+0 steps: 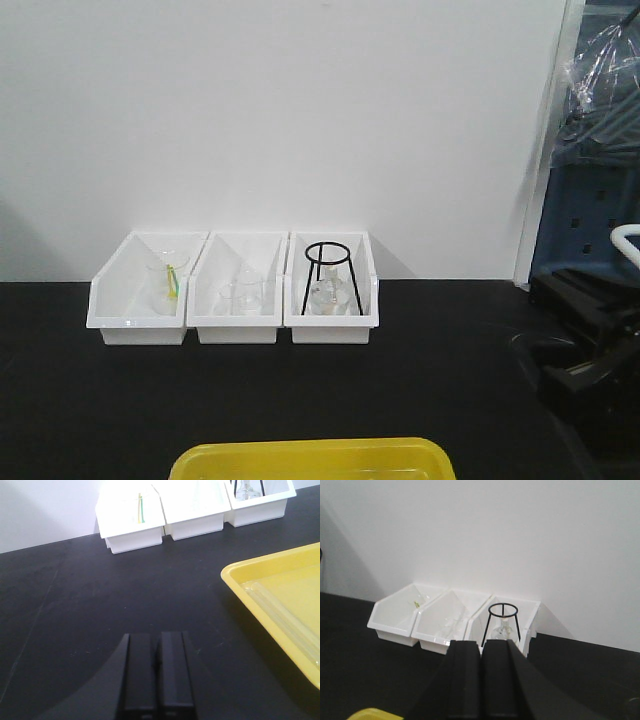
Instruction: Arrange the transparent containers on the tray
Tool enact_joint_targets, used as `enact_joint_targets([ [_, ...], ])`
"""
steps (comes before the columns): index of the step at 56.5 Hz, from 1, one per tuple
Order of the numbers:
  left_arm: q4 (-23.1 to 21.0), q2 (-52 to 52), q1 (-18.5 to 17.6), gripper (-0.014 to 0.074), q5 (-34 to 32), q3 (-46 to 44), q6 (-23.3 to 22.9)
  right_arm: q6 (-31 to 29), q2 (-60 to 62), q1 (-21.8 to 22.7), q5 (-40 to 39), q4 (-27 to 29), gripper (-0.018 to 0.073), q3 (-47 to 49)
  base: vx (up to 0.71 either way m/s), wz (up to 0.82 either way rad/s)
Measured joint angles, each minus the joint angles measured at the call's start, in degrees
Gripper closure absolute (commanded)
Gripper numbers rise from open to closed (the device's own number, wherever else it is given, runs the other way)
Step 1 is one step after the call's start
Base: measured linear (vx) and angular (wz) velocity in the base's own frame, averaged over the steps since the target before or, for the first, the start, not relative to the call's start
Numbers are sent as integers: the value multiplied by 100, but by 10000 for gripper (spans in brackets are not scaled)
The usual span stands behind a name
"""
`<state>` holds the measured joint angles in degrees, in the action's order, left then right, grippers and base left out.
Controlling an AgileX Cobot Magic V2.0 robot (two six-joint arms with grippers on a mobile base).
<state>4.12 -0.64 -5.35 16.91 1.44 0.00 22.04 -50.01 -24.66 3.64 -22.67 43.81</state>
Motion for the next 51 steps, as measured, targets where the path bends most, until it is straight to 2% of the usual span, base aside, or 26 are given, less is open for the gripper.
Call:
enact_joint_targets([
  [6, 0, 0, 0, 604, 0, 0, 0, -1604, 27, 0, 86, 1223, 571, -97, 0, 0],
  [8, 0, 0, 0, 604, 2, 0, 0, -1943, 82, 15, 87, 1473, 571, -212, 0, 0],
  [12, 0, 0, 0, 604, 2, 0, 0, -2258, 303, 127, 87, 1792, 571, -584, 0, 0],
  [17, 0, 0, 0, 604, 7, 0, 0, -2204, 729, 471, 98, 1973, 571, -1213, 0, 0],
  [22, 0, 0, 0, 604, 7, 0, 0, -2061, 1353, 1002, 134, 2038, 571, -1982, 0, 0],
  [28, 0, 0, 0, 604, 7, 0, 0, -1985, 2326, 1697, 180, 2000, 571, -2916, 0, 0],
  [35, 0, 0, 0, 604, 7, 0, 0, -1979, 3471, 2272, 192, 1948, 571, -3813, 0, 0],
  [43, 0, 0, 0, 604, 7, 0, 0, -1877, 4781, 2530, 244, 1957, 571, -4476, 0, 0],
  [51, 0, 0, 0, 604, 18, 0, 0, -1858, 5049, 2538, 240, 1959, 571, -4553, 0, 0],
])
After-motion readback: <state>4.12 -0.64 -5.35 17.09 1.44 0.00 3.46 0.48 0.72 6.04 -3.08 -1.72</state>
